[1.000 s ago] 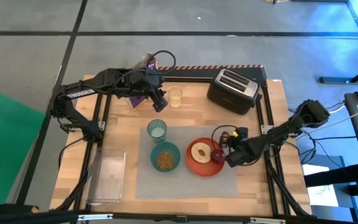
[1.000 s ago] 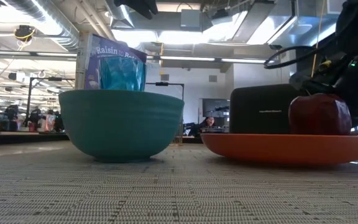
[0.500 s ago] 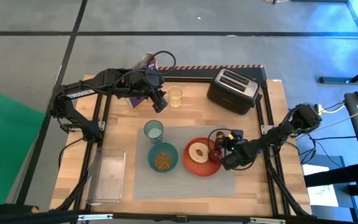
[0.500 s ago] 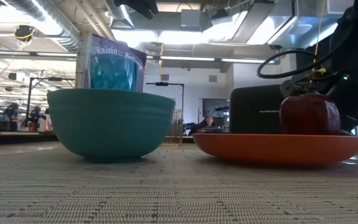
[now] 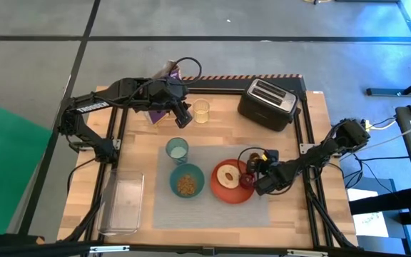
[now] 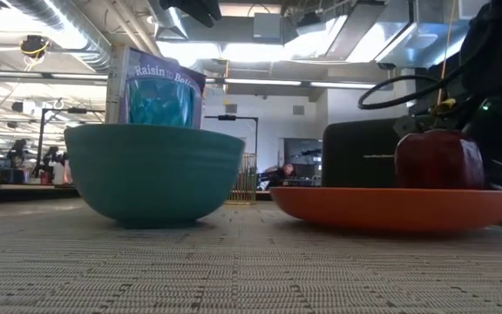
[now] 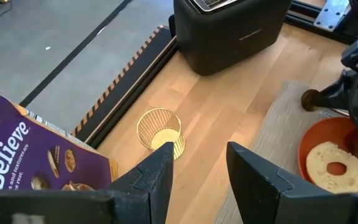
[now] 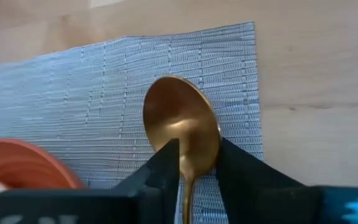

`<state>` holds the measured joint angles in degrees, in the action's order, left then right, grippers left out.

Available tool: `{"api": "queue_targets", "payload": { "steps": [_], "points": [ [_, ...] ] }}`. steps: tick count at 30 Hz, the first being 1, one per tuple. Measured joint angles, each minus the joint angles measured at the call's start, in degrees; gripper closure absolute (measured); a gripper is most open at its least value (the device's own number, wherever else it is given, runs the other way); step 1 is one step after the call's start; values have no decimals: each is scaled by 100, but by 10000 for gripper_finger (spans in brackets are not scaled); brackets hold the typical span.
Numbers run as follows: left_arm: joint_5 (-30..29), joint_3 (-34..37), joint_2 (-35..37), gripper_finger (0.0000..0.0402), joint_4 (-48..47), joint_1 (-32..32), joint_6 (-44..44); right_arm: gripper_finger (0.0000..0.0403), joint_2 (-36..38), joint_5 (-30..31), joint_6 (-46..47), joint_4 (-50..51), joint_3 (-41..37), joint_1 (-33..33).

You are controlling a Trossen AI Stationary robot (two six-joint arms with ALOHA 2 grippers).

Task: Arrange a breakfast setting
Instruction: Put the gold spoon to the right side of the orange plate on the gray table mat, then return to Home Position

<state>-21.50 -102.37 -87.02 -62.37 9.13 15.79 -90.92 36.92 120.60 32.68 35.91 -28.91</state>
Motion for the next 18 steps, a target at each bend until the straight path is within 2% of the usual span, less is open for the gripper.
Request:
{"api": "queue_targets", "payload": {
  "steps": [3, 12, 18],
  "points": [
    [6, 0, 2, 259, 3, 2, -2, 298, 51, -45, 1, 521, 221, -2],
    [14, 0, 2, 259, 123, 10, -140, 295, 677, 439, -147, 2356, 1014, 0],
    [158, 0, 2, 259, 448, 13, -398, 295, 1639, 1280, -997, 2737, 1366, 7]
  ]
}}
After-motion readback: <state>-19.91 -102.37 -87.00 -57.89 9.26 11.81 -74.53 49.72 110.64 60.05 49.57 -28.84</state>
